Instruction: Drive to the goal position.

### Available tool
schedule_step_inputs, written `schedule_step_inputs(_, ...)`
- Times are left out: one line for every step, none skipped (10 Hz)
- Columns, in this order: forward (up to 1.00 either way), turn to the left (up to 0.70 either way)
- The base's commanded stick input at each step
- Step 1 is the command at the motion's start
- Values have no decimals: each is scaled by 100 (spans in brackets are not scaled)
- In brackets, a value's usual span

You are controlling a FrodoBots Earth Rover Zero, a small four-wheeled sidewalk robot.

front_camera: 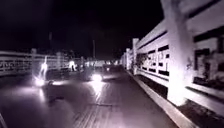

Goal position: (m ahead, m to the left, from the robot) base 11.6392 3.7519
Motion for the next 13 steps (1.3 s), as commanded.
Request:
schedule_step_inputs(45,0)
schedule_step_inputs(45,0)
schedule_step_inputs(45,0)
schedule_step_inputs(45,0)
schedule_step_inputs(45,0)
schedule_step_inputs(45,0)
schedule_step_inputs(45,0)
schedule_step_inputs(45,0)
schedule_step_inputs(45,0)
schedule_step_inputs(45,0)
schedule_step_inputs(45,0)
schedule_step_inputs(45,0)
schedule_step_inputs(45,0)
